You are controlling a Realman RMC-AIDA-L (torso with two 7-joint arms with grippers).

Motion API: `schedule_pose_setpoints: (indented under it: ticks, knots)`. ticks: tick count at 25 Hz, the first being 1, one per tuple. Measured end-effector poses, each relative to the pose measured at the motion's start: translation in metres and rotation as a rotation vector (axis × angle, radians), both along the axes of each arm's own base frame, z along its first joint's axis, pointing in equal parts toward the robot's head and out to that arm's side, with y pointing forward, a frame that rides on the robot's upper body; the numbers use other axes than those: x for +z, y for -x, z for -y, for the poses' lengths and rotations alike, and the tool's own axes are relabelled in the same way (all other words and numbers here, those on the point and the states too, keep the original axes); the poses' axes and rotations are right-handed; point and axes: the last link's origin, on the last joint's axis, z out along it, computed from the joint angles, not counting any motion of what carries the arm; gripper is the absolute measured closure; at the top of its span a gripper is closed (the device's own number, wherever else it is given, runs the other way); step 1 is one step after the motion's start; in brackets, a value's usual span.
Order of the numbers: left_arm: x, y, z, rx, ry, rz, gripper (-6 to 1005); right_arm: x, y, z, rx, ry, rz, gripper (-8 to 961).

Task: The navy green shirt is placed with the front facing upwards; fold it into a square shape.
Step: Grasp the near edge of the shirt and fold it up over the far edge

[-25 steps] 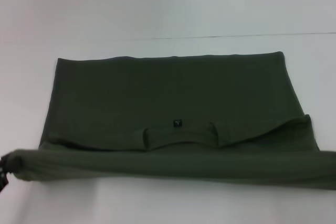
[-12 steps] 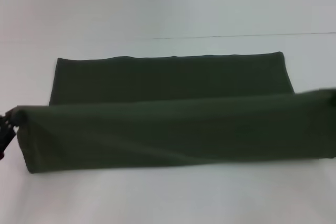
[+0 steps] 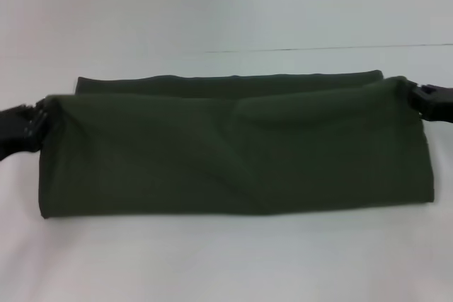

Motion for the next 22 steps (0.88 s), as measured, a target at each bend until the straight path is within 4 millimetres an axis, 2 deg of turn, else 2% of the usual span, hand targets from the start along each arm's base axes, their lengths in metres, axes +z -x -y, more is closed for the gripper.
schedule_pose_setpoints:
  ticks: [2, 3, 11, 17, 22]
  knots:
    - [-0.003, -0.001, -0.012, 0.032, -0.014, -0.015, 931, -0.011, 0.005, -0.021, -0.039, -0.006, 0.059, 889]
    - [-0.005, -0.001, -0.021, 0.053, -0.021, -0.032, 931, -0.011, 0.005, -0.021, -0.039, -0.006, 0.059, 886]
    - [-0.021, -0.021, -0.075, 0.127, -0.031, -0.177, 929, -0.019, 0.021, -0.067, -0.113, -0.074, 0.202, 858]
    - [-0.038, -0.043, -0.116, 0.204, -0.057, -0.310, 927, -0.024, 0.028, -0.087, -0.160, -0.114, 0.286, 837]
    - [-0.045, -0.049, -0.126, 0.238, -0.066, -0.359, 926, -0.037, 0.030, -0.092, -0.181, -0.113, 0.342, 819]
